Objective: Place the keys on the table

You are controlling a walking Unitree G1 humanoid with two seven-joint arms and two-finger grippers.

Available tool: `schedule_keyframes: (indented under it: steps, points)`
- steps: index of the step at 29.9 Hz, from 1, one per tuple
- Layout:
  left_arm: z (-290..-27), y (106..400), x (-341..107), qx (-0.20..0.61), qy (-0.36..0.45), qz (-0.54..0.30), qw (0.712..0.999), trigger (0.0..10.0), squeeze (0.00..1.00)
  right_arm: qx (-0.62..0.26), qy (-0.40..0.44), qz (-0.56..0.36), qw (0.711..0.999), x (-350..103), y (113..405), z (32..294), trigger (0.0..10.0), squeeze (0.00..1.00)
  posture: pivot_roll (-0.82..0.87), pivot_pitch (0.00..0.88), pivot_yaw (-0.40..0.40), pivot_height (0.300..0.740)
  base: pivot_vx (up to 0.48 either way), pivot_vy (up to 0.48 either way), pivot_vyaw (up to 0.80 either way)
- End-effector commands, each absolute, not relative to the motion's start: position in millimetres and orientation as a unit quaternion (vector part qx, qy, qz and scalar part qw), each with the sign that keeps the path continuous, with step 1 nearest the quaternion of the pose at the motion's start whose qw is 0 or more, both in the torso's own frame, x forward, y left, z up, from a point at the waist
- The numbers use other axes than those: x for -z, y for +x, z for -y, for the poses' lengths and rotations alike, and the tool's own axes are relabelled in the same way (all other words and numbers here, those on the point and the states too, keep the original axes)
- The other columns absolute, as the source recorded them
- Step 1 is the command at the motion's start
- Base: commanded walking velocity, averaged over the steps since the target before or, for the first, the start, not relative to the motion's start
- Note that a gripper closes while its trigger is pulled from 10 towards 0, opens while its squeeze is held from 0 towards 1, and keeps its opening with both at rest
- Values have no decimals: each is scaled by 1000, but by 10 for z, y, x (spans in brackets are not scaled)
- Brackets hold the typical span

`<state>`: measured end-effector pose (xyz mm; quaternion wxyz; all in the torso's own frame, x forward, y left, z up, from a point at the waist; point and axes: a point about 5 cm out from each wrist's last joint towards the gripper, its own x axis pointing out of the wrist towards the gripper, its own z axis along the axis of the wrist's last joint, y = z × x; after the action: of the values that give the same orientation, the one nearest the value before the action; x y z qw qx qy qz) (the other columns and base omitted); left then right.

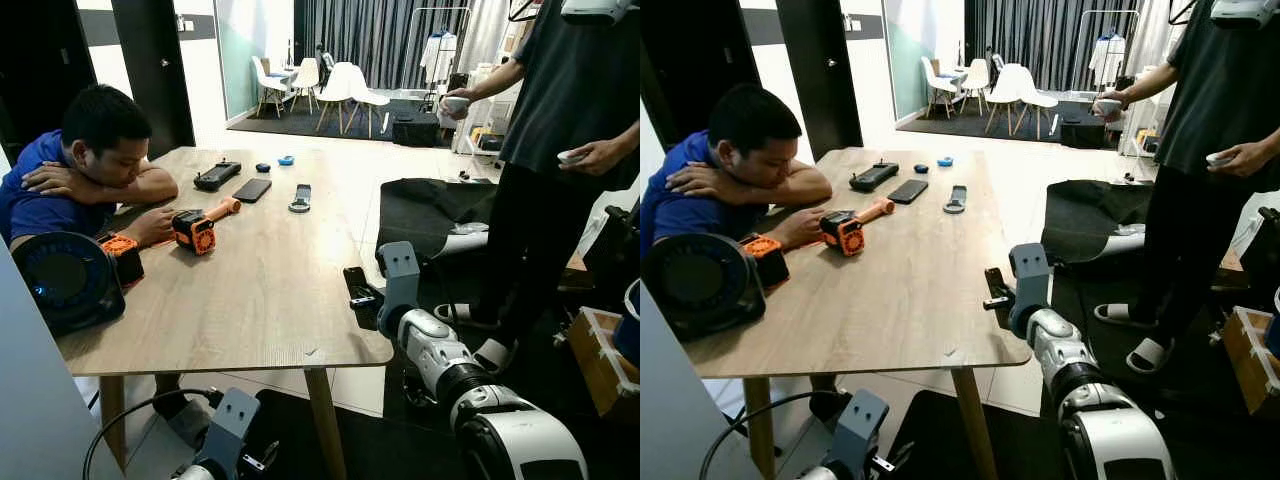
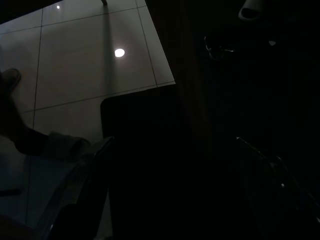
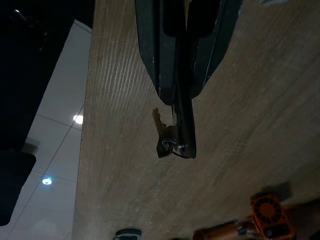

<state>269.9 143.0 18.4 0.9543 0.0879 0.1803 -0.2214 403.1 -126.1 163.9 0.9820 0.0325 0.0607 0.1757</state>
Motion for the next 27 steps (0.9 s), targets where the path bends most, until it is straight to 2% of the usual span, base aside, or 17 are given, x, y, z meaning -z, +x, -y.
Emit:
schedule_keyframes:
  steps: [1,5,6,7,11,12,14,25,27]
  points:
    - [-1410,2721,-210,221,87,-178,955,10000,0,-173,37,-46,983,-1720,4059,1243,10000,0,63,52,0,740,0,0,0]
    - [-1407,2722,-211,221,87,-178,955,10000,0,-170,40,-43,984,-1737,4064,1252,10000,8,64,52,0,740,0,0,0]
    - [-1406,2724,-212,221,88,-178,955,10000,0,-167,46,-39,984,-1754,4070,1262,10000,655,65,50,0,740,0,0,0]
    - [-1405,2725,-212,221,89,-178,955,10000,0,-162,48,-33,985,-1778,4077,1277,10000,1000,66,50,0,740,0,0,0]
    - [-1415,2726,-204,219,94,-181,954,10000,0,-127,45,-8,991,-1859,4101,1345,10000,1000,66,47,0,740,0,0,0]
    - [-1418,2727,-202,219,96,-182,954,10000,0,-116,43,-2,992,-1877,4106,1367,10000,35,67,45,0,740,0,0,0]
    - [-1423,2729,-199,218,98,-183,954,10000,0,-104,42,8,994,-1906,4112,1398,10000,0,66,42,-1,740,0,0,0]
    - [-1460,2730,-178,212,109,-188,953,10000,0,-78,47,26,996,-1923,4105,1518,10000,0,63,35,-1,740,0,0,0]
    - [-1461,2727,-171,210,109,-189,953,10000,0,-52,62,25,996,-1842,4075,1619,10000,0,64,28,-2,740,0,0,0]
